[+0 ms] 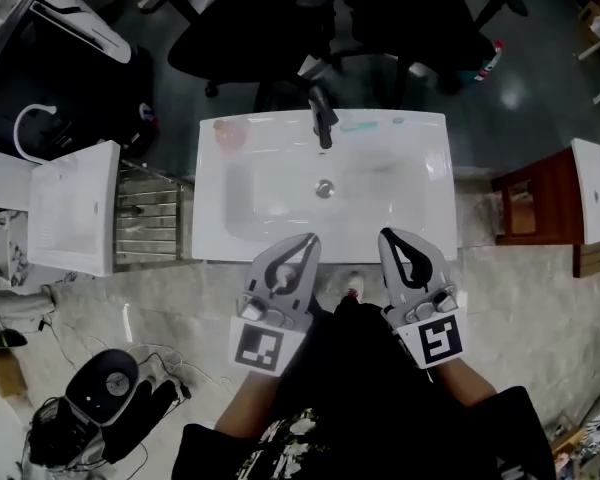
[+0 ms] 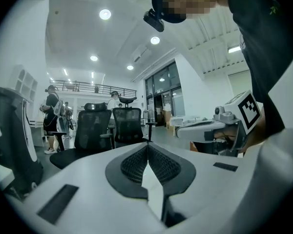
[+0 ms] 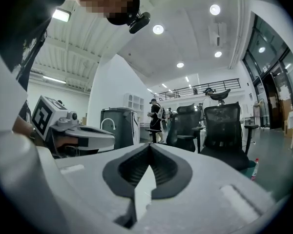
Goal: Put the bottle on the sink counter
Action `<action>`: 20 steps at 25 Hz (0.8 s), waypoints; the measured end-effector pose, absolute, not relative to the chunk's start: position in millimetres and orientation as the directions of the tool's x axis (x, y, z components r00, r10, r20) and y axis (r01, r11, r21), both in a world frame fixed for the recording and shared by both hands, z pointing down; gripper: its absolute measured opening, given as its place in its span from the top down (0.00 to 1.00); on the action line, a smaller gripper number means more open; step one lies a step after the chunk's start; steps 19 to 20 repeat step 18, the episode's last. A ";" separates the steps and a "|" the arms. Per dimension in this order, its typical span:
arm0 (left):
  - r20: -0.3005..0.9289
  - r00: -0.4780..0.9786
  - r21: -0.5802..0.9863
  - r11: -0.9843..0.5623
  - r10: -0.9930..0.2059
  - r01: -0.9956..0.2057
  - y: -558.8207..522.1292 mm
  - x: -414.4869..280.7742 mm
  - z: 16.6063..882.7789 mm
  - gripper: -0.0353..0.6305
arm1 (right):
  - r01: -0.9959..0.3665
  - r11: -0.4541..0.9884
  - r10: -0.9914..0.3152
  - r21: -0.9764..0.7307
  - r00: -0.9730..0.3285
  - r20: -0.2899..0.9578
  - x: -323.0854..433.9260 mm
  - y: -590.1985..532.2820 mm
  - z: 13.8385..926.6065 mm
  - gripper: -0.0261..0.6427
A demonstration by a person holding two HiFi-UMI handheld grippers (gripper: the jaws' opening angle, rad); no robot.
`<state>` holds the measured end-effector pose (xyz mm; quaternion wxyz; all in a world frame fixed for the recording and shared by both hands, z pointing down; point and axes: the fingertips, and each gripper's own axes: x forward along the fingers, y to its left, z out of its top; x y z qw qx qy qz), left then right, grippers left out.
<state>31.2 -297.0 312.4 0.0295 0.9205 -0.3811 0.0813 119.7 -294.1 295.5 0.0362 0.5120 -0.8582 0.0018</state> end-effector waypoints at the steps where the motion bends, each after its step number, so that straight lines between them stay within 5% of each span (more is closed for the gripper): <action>1: 0.178 0.687 0.001 -0.698 -0.704 -0.716 -294.5 36.1 314.3 0.92 | -0.873 0.486 -0.873 0.038 -0.483 0.066 124.9 -291.2 297.9 0.97; 20: 0.220 0.664 0.013 -0.679 -0.714 -0.734 -285.4 45.9 321.5 0.92 | -0.838 0.544 -0.837 0.046 -0.538 0.105 122.6 -272.8 319.0 0.97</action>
